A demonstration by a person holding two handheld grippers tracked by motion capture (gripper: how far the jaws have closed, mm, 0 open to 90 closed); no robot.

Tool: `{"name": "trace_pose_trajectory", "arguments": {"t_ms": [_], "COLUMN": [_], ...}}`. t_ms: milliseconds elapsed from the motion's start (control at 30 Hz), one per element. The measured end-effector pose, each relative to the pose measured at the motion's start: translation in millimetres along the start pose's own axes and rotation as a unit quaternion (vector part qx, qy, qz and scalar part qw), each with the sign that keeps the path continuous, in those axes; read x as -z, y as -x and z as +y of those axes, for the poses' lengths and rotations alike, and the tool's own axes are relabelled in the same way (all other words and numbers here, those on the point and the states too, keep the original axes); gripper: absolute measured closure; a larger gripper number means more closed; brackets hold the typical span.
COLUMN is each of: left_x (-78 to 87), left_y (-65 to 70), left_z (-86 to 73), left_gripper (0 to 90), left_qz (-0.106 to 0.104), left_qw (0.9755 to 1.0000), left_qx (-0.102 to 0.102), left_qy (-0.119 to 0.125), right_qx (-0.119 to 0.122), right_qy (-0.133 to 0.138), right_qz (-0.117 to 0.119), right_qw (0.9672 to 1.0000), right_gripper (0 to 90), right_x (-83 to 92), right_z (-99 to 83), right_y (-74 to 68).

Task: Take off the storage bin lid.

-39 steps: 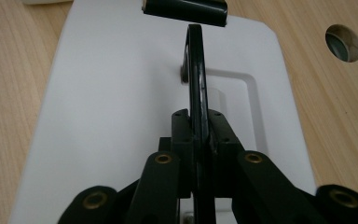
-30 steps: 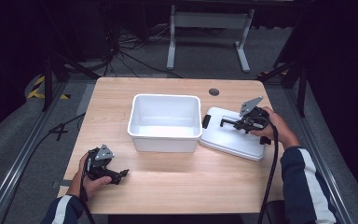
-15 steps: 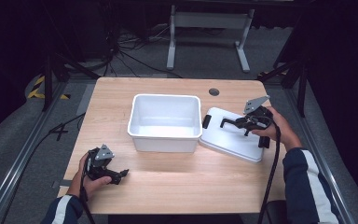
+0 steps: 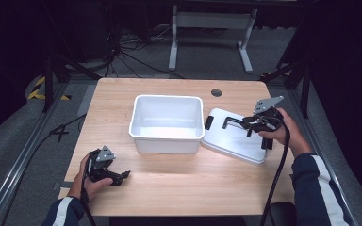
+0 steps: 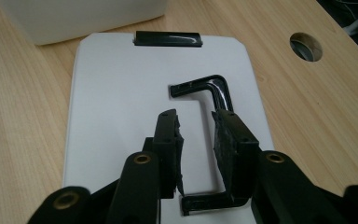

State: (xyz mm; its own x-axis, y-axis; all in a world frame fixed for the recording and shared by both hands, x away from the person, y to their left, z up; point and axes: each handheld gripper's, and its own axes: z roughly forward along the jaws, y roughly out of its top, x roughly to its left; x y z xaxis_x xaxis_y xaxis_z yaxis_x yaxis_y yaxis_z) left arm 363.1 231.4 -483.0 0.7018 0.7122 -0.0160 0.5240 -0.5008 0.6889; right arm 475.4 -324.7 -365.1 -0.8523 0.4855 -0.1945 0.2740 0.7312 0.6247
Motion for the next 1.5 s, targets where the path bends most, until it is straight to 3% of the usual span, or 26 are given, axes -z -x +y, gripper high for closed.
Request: {"name": "trace_pose_trajectory", "arguments": {"t_ms": [400,667,867,1000,1300,1367,1467,1500], "left_x": [0.0,0.0,0.1,0.1,0.1,0.1,0.1,0.1], "left_y": [0.1,0.1,-0.2,-0.2,-0.2,-0.1,0.0,-0.2], "left_z": [0.0,0.0,0.1,0.1,0.0,0.0,0.0,0.0], "left_gripper": [0.3,0.2,0.2,0.2,0.2,0.2,0.3,0.3], "left_qz": [0.000,0.000,0.000,0.000,0.000,0.000,0.000,0.000], "left_qw": [1.0000,1.0000,1.0000,1.0000,1.0000,1.0000,1.0000,1.0000], "left_qx": [0.000,0.000,-0.002,-0.002,-0.002,-0.001,0.000,-0.002], "left_qy": [0.000,0.000,0.000,-0.001,0.000,0.000,0.000,0.000], "right_qx": [0.004,0.011,0.001,0.002,-0.040,-0.064,-0.076,-0.098], "right_qy": [0.023,0.026,0.030,0.024,0.037,0.044,0.046,0.052], "right_qz": [-0.016,-0.022,-0.032,-0.052,-0.076,-0.078,-0.072,-0.066], "right_qw": [0.9996,0.9994,0.9990,0.9984,0.9956,0.9940,0.9934,0.9917], "right_gripper": [67.3,63.8,55.9,50.2,34.9,32.1,31.8,30.2], "right_x": [16.2,25.9,30.8,32.8,40.8,41.8,41.1,37.9], "right_z": [-4.0,-10.5,-21.7,-35.8,-77.9,-94.9,-106.3,-121.7], "right_y": [-20.4,-41.9,-56.9,-67.7,-81.8,-88.4,-92.3,-96.8]}}
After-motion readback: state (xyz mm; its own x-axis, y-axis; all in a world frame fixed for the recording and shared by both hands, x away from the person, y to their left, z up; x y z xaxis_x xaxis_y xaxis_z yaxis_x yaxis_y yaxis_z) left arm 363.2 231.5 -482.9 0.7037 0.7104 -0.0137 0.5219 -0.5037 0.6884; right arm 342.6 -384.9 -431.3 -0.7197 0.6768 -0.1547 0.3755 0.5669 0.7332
